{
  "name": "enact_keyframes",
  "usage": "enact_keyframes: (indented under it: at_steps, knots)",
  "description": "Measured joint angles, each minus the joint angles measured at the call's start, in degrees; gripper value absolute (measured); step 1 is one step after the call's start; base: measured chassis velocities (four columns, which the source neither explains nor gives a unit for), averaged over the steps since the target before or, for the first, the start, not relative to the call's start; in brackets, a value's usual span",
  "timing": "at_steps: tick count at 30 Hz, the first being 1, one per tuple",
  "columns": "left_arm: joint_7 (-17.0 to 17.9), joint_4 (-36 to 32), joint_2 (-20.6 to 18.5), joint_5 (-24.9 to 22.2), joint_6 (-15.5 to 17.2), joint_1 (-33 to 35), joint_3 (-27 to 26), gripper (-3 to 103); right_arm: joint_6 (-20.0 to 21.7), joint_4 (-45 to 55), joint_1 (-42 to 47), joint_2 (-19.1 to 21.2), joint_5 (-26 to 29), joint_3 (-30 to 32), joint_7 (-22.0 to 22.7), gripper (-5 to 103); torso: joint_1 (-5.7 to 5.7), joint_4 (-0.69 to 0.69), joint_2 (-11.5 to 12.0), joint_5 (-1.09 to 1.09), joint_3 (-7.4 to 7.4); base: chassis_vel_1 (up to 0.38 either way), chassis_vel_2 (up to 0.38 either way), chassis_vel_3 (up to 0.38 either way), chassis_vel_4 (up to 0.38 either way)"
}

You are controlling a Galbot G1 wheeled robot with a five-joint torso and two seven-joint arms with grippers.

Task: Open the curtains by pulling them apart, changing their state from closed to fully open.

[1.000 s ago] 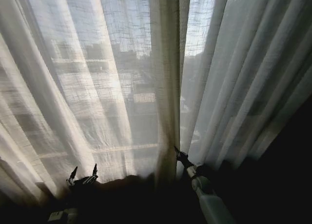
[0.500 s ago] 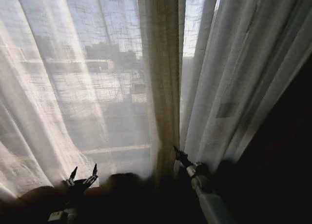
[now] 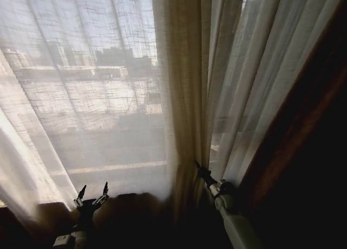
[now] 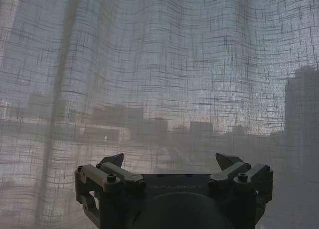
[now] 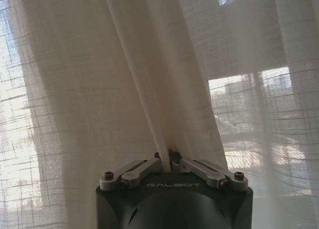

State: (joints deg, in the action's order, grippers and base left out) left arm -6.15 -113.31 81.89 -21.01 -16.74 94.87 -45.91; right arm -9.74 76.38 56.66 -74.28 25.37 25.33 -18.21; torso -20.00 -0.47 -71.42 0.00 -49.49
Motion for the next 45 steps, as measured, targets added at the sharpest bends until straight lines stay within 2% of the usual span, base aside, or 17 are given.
enact_keyframes:
  at_steps: [8, 11, 17, 21, 23, 24, 25, 27, 29, 30, 34, 39, 41, 42, 45]
  knots:
    - [0.00, 0.00, 0.00, 0.00, 0.00, 0.00, 0.00, 100, -0.05, 0.43, 0.45, 0.66, 0.78, 0.85, 0.48, 0, 0.00, 0.00, 0.00, 0.01, 0.00, -0.396, -0.304, 0.395, 0.305]
    - [0.00, 0.00, 0.00, 0.00, 0.00, 0.00, 0.00, 100, -1.26, 0.45, 0.76, 1.12, 0.79, 1.25, 1.70, 0, 0.00, 0.00, 0.00, -0.01, 0.00, -0.405, -0.295, 0.401, 0.298]
    - [-0.02, 0.00, 0.01, 0.00, 0.00, -0.01, 0.02, 100, -2.20, 0.45, 1.27, 1.65, -3.34, 1.74, 3.71, 0, -0.01, -0.02, 0.00, 0.02, -0.01, -0.270, -0.239, 0.285, 0.226]
    - [-0.02, -0.01, 0.01, 0.00, 0.00, 0.00, 0.02, 100, -1.51, 0.84, 1.49, 2.31, -6.07, 1.69, 6.93, 0, 0.00, -0.01, 0.00, 0.05, 0.00, -0.035, -0.084, 0.042, 0.034]
    - [-0.02, -0.01, -0.01, 0.00, 0.00, 0.00, 0.00, 100, 0.06, 0.73, 1.45, 2.78, -7.49, 2.05, 11.22, 0, 0.01, 0.00, -0.01, -0.01, 0.00, 0.000, 0.000, 0.000, 0.000]
    - [-0.02, -0.01, -0.01, 0.00, 0.00, 0.00, 0.00, 100, 0.06, 0.73, 1.45, 2.78, -7.49, 2.05, 11.22, 0, 0.01, 0.00, -0.01, -0.01, 0.00, 0.000, 0.000, 0.000, 0.000]
    - [0.00, 0.00, -0.01, 0.00, 0.00, 0.00, -0.01, 100, 0.72, 0.46, 1.34, 2.90, -7.90, 2.34, 13.01, 0, 0.01, 0.00, -0.01, -0.05, 0.00, 0.059, 0.016, -0.017, -0.022]
    - [0.02, 0.00, -0.02, 0.00, 0.00, 0.00, -0.04, 100, 2.58, -0.80, 0.64, 3.09, -8.83, 3.54, 19.22, 0, 0.01, 0.02, -0.01, -0.03, 0.00, 0.073, 0.039, -0.027, -0.039]
    - [0.02, 0.00, -0.02, 0.00, 0.00, 0.00, -0.05, 100, 3.78, -2.10, -0.02, 3.29, -9.69, 4.68, 23.56, 0, 0.01, 0.02, -0.01, 0.01, 0.00, 0.048, 0.031, -0.030, -0.054]
    - [0.02, 0.00, -0.02, 0.00, 0.00, 0.00, -0.05, 100, 3.78, -2.10, -0.02, 3.29, -9.69, 4.68, 23.56, 0, 0.01, 0.02, -0.01, 0.01, 0.00, 0.048, 0.026, -0.037, -0.054]
    - [0.01, 0.00, 0.00, 0.00, 0.00, 0.00, -0.01, 100, 4.03, -5.60, -1.60, 4.35, -13.45, 6.87, 30.31, 0, 0.01, 0.02, -0.01, 0.03, 0.00, 0.000, 0.000, 0.000, 0.000]
    - [0.00, -0.01, 0.00, 0.00, 0.00, -0.01, 0.00, 100, 3.78, -4.23, -0.06, 5.59, -12.94, 7.03, 31.05, 0, 0.00, -0.01, 0.00, 0.03, 0.00, 0.000, 0.000, 0.000, 0.000]
    - [0.00, 0.00, 0.00, 0.00, 0.00, -0.01, 0.00, 100, 3.53, -1.23, 1.81, 5.98, -9.38, 6.13, 27.31, -1, 0.00, -0.01, 0.00, 0.02, -0.01, 0.000, 0.000, 0.000, 0.000]
    - [0.00, 0.00, 0.00, 0.00, 0.00, -0.01, 0.00, 100, 3.53, -1.23, 1.81, 5.98, -9.38, 6.13, 27.31, -1, 0.00, -0.01, 0.00, 0.02, -0.01, 0.000, 0.000, 0.000, 0.000]
    - [0.00, 0.00, 0.00, 0.00, 0.00, 0.00, 0.00, 100, 5.39, 4.57, 4.77, 6.15, -5.42, 5.68, 21.11, 10, 0.00, 0.00, 0.00, 0.01, -0.01, 0.000, 0.000, 0.000, 0.000]
